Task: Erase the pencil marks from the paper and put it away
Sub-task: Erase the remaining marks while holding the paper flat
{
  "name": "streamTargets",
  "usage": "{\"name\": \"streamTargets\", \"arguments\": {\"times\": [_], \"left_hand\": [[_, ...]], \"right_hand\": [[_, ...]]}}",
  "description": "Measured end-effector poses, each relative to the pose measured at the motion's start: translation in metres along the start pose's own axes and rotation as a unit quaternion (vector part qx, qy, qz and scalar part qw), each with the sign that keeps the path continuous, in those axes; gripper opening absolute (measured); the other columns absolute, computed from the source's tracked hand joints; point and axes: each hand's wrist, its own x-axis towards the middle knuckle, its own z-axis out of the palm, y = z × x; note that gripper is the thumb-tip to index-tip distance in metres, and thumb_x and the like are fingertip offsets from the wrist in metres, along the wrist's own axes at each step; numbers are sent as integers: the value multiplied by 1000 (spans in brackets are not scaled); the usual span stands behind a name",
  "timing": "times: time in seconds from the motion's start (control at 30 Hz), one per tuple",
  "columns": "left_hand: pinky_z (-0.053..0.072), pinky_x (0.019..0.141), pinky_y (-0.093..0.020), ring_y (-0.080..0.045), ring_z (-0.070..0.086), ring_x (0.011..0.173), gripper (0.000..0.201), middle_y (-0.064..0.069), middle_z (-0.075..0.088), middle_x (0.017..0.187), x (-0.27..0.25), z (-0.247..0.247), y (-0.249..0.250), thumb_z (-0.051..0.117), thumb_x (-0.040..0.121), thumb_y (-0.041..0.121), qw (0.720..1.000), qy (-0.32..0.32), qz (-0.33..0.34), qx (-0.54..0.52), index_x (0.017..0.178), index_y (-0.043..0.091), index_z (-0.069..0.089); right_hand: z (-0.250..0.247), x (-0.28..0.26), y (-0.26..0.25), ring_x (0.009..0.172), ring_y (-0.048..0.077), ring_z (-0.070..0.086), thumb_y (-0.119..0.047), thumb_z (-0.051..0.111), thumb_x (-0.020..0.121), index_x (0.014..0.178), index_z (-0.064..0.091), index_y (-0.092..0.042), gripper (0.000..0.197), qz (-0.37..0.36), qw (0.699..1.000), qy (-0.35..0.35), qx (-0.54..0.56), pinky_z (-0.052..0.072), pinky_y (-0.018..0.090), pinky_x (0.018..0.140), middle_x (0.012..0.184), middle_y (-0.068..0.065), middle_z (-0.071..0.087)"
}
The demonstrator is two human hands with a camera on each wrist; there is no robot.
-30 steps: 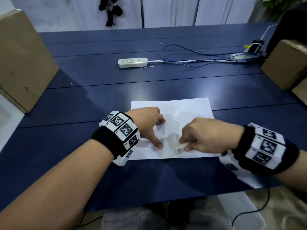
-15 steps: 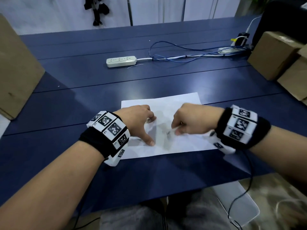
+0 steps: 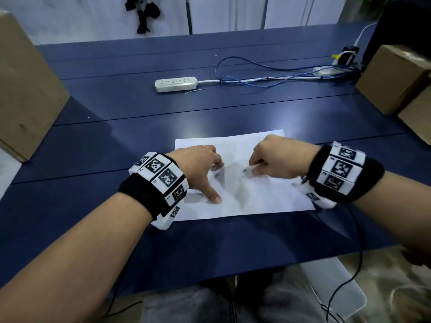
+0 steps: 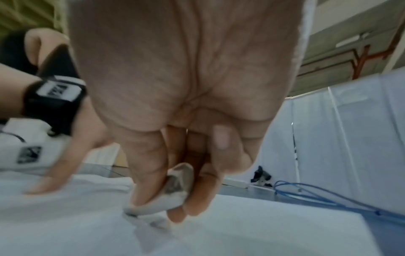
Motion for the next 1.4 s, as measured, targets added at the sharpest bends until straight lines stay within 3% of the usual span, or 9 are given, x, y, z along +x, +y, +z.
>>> {"name": "streamTargets", "arguments": {"times": [0.07,0.27,0.47,0.7,0.8,0.9,1.13,1.33,1.4], "left_hand": [[44,71,-31,-13,53,104,72,15,46,113,-2,0,0,80,55,68,1000,1,0,-4,110,30,54],[51,87,-40,-16,51,111,92,10,44,121,-3,-1,1,79,59,67,1000,-16,25,-3,139,38,43],[49,88,-41,-16,51,112,82,10,42,122,-4,-3,6,68,63,76,1000,-16,19,7,136,45,45],[43,71,-32,-14,53,105,87,10,44,111,0,0,11,68,55,82,1000,10,10,25,130,41,51],[45,73,-31,-14,53,102,85,9,44,110,1,-1,12,71,55,79,1000,13,11,20,127,39,53],[44,75,-31,-14,52,105,84,9,44,110,0,0,12,73,56,76,1000,16,14,11,129,41,52],[44,90,-33,-17,44,111,86,4,45,113,3,4,9,74,56,76,1000,19,21,-4,129,36,53],[45,92,-38,-17,44,112,84,5,42,114,1,3,10,75,59,72,1000,13,23,-14,131,37,52],[46,92,-39,-17,45,112,83,4,42,116,1,3,10,76,60,70,1000,12,19,-15,131,36,52]], "right_hand": [[4,0,4,77,24,58,-44,58,90,80,66,-16,31,3,1000,13,-13,55,44,70,73,0,65],[14,-39,-21,99,14,57,-29,63,90,111,73,-21,23,-135,989,-47,31,46,27,87,103,-6,68],[-1,-5,5,83,23,61,-47,56,90,90,72,-15,36,31,1000,5,7,54,41,75,83,1,72],[15,-51,-28,102,16,57,-35,51,94,104,67,-23,22,-127,991,-29,-43,48,34,85,102,-7,62],[7,-35,-21,102,19,59,-38,53,91,107,68,-24,26,-80,995,-52,-38,51,36,85,103,-6,67],[-2,-15,-4,88,24,62,-52,47,86,92,68,-23,36,3,999,-11,-30,56,42,74,87,-3,69],[14,-50,-33,99,19,58,-36,48,95,100,65,-23,22,-108,992,-24,-53,50,36,82,100,-6,60],[-2,-8,-3,89,26,63,-44,55,91,90,67,-22,25,26,998,-4,-51,57,42,72,87,-2,67],[3,-9,-3,89,25,63,-43,55,90,91,67,-21,25,-3,998,-3,-68,56,41,73,87,-3,68]]}}
